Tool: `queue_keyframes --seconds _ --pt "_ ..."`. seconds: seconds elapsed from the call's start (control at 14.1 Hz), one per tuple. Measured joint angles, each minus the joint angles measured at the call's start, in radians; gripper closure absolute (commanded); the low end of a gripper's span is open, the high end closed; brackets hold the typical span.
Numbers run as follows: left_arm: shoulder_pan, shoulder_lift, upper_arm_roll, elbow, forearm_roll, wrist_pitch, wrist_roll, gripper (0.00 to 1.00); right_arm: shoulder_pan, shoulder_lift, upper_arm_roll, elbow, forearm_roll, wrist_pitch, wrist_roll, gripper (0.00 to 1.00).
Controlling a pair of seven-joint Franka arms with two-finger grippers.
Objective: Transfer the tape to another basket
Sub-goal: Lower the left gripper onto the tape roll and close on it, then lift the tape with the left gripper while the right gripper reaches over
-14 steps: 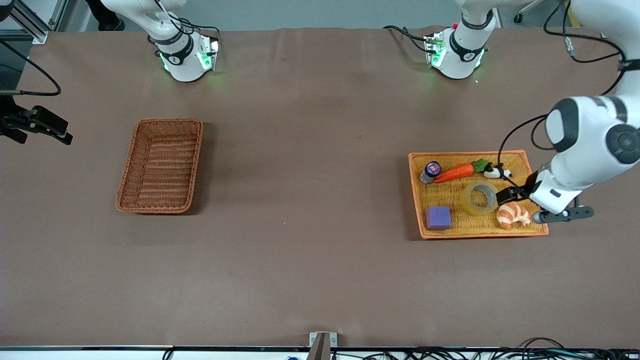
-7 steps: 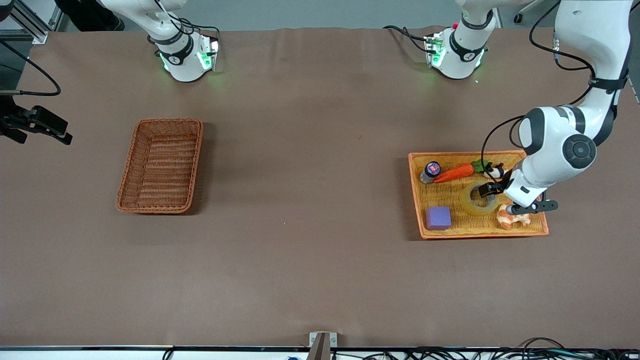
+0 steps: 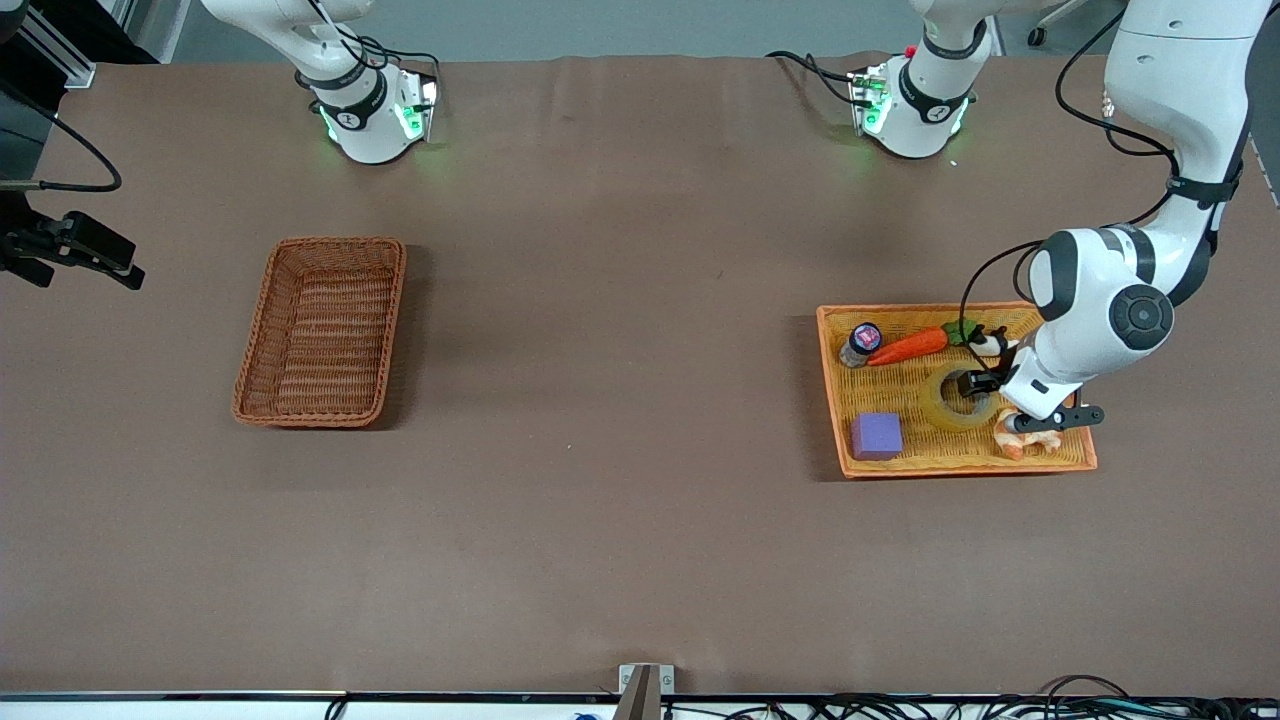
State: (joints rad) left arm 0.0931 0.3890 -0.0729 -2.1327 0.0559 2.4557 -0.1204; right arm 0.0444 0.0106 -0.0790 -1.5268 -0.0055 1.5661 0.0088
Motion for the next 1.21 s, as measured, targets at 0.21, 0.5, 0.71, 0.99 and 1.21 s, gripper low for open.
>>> queue_keyframes --seconds 0.21,0.5,0.71,0.99,1.21 --pt "0.0 0.01 0.001 0.004 0.0 0.002 0.0 0.92 0.0 0.0 0.0 0.0 0.0 0.0 0.0 0.0" --pt "0.002 0.012 0.001 0.014 0.001 0.002 0.0 1.0 0.0 0.0 0.0 0.0 0.0 0.0 0.0 0.0" --pt "0.002 -0.018 0.001 0.044 0.001 -0.01 0.0 1.0 -0.001 0.0 -0.001 0.0 0.0 0.0 0.0 0.0" --pt "-0.001 -0.106 -0.012 0.2 0.001 -0.275 0.0 1.0 -0.001 0.0 -0.001 0.0 0.0 0.0 0.0 0.0" --pt "-0.012 -0.12 -0.121 0.333 -0.001 -0.405 -0.047 1.0 -0.001 0.0 -0.001 0.0 0.0 0.0 0.0 0.0"
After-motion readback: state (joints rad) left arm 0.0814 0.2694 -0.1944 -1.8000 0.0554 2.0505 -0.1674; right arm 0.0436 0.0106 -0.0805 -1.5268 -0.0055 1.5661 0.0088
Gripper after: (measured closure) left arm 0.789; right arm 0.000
